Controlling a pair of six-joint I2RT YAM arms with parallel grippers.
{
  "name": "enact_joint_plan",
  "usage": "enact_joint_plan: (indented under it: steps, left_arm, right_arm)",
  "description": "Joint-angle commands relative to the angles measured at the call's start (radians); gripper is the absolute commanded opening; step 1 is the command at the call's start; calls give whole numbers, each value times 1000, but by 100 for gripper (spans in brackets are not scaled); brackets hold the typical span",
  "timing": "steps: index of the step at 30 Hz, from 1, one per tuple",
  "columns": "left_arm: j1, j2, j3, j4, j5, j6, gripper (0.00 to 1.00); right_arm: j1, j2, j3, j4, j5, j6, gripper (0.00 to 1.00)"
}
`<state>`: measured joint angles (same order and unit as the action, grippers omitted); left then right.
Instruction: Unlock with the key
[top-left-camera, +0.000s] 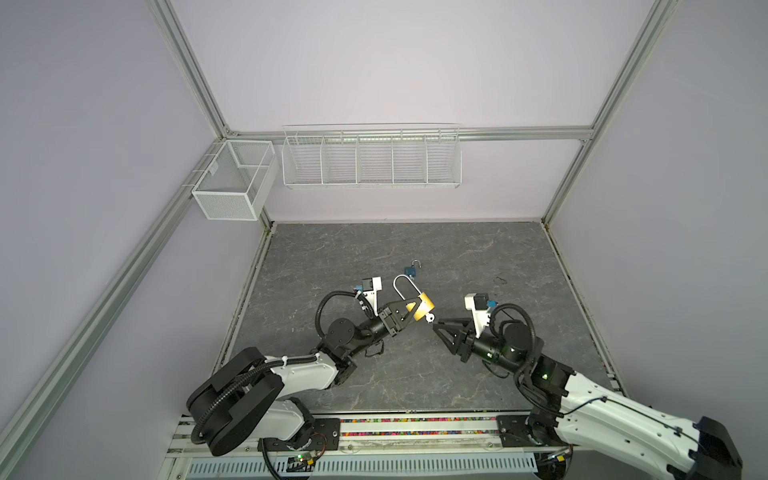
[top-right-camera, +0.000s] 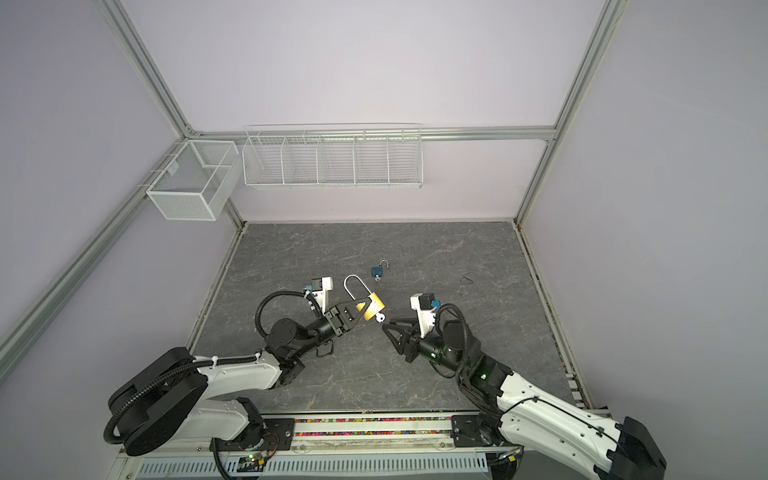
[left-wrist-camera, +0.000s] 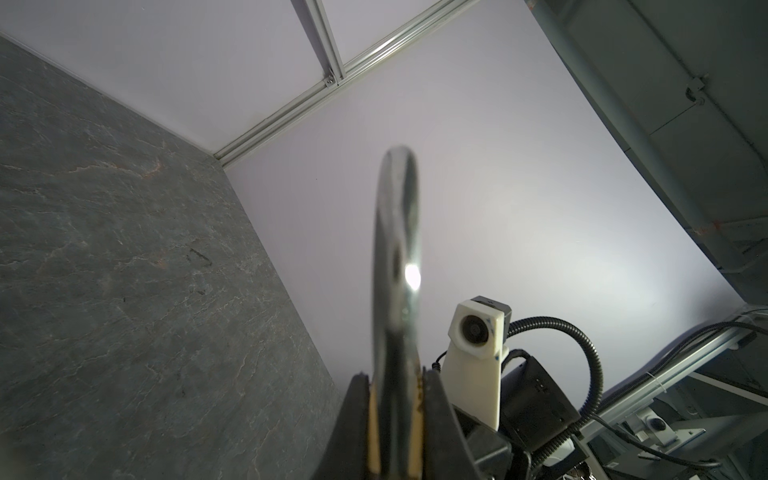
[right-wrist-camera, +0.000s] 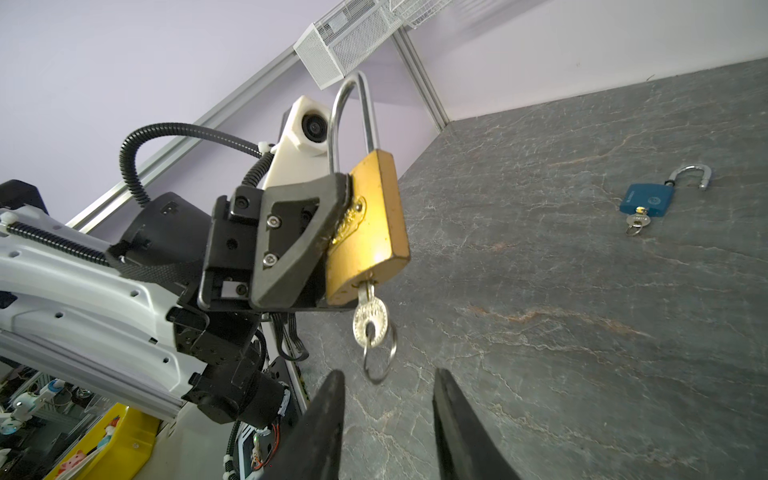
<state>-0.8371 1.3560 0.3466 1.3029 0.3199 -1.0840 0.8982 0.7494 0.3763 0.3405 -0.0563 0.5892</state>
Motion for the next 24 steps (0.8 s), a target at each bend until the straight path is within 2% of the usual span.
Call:
enact_joint_plan:
  steps: [1,4,10,12,15,19,24]
  left_arm:
    - [-3,-1,39,111,73,-8,0]
    - [-4,0,44,111,129,35,0]
    - [-6,-6,63,111,207,45,0]
    - [-6,-6,63,111,214,54,0]
    - [-7,-9,61,113,214,63,0]
    - [-6,-11,67,113,212,69,0]
    - [-6,-6,77,113,209,86,0]
  right_arm:
    - [-4,-31,11,25,51,-28,43]
    - [-14,-41,24,21,42,-43,44]
    - [-28,8,50,82,-64,-32,43]
    - [-30,29,51,117,-88,-22,39]
    - [-34,55,57,145,-117,-13,28]
    - [-35,86,67,188,-173,0,30]
    - [-38,119,88,211,-226,13,17]
